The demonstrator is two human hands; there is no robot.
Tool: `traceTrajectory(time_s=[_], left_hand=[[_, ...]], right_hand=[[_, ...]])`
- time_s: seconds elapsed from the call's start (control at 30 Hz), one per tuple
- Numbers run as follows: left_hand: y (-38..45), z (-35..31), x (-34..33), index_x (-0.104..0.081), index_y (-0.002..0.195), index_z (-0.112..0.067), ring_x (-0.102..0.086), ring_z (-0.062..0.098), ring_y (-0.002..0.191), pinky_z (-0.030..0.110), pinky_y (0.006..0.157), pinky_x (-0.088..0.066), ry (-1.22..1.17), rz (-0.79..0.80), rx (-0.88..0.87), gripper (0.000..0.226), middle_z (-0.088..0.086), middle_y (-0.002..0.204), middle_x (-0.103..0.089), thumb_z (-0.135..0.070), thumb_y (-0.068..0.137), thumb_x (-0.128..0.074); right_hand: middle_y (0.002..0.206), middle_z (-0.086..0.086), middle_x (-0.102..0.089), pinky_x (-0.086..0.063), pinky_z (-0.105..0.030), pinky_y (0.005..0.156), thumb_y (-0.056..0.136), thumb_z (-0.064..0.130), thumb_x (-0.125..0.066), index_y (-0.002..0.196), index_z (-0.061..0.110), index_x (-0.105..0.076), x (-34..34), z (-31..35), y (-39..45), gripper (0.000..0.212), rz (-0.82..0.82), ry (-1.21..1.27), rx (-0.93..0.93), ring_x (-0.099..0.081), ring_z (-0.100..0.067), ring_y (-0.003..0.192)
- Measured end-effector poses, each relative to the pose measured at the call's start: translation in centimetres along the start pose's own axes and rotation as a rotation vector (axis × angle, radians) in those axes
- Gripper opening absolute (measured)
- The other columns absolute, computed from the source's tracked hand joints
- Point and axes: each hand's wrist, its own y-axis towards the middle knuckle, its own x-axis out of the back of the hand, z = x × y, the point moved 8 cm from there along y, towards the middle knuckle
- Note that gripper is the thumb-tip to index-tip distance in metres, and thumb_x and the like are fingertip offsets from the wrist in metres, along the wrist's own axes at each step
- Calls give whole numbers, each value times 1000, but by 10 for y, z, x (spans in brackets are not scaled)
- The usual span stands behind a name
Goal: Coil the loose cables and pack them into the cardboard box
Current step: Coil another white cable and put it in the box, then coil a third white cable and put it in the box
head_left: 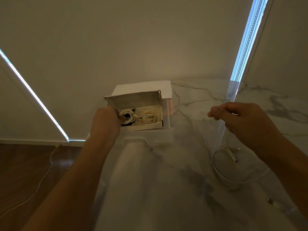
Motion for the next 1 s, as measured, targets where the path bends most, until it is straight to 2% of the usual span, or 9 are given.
traceTrajectory(time_s=[0.1,0.23,0.33,0.43,0.53,0.63,0.73,0.83,1.0], left_hand=[[3,3,-1,-68,81,-1,-62,37,71,30,59,-33,-6,53,35,30,5,57,-48,-29,83,-79],[2,5,-1,-69,83,-3,-55,30,63,30,57,-35,-28,64,76,33,3,56,-50,-35,84,-77],[-5,0,6,-75,94,-2,-64,38,77,36,64,-45,-21,14,45,38,17,73,-68,-39,89,-72],[-15,-14,16,-75,96,1,-66,41,84,44,75,-52,-40,-44,-17,42,23,87,-72,-40,93,-65],[-27,-32,29,-76,101,-6,-67,35,86,38,77,-49,-156,-97,-59,35,18,94,-75,-37,95,-63],[-46,-59,39,-77,103,-16,-62,16,78,24,68,-41,-213,-130,-149,30,5,90,-76,-40,96,-59],[-68,-92,40,-77,102,-22,-58,2,75,4,64,-33,-305,-116,-252,26,-10,84,-71,-41,96,-59],[-86,-127,28,-77,97,-26,-56,-4,70,4,63,-34,-318,-37,-353,28,-16,78,-66,-45,97,-56],[-97,-174,11,-77,96,-23,-61,4,70,19,67,-47,-401,35,-472,31,-10,77,-70,-47,96,-57]], right_hand=[[83,12,-72,-49,-36,64,93,43,-61,83,33,-77,1,-3,2,21,-10,13,-2,-61,-9,60],[84,9,-72,-43,-26,67,94,41,-61,86,30,-77,3,-4,2,22,0,17,-5,-58,9,64],[85,11,-72,-45,-24,67,95,41,-60,87,30,-78,7,-4,2,21,3,10,-4,-61,7,71],[84,12,-72,-45,-25,66,94,39,-60,88,29,-77,7,-5,3,21,72,-29,-12,-63,6,76],[81,6,-72,-53,-38,71,92,42,-62,87,27,-77,5,-10,4,21,179,-112,-40,-67,-14,78],[74,7,-69,-45,-27,60,87,50,-66,83,26,-74,7,-20,2,26,319,-274,-98,-62,-8,68],[73,6,-68,-37,-23,57,83,51,-71,77,24,-72,14,-33,1,27,348,-448,-169,-59,-6,67],[71,0,-67,-41,-25,59,78,50,-77,72,20,-72,14,-40,1,31,355,-544,-203,-61,-13,69],[69,2,-58,-45,-28,64,68,58,-80,73,20,-62,-5,-53,-8,43,471,-799,-203,-60,-19,73]])
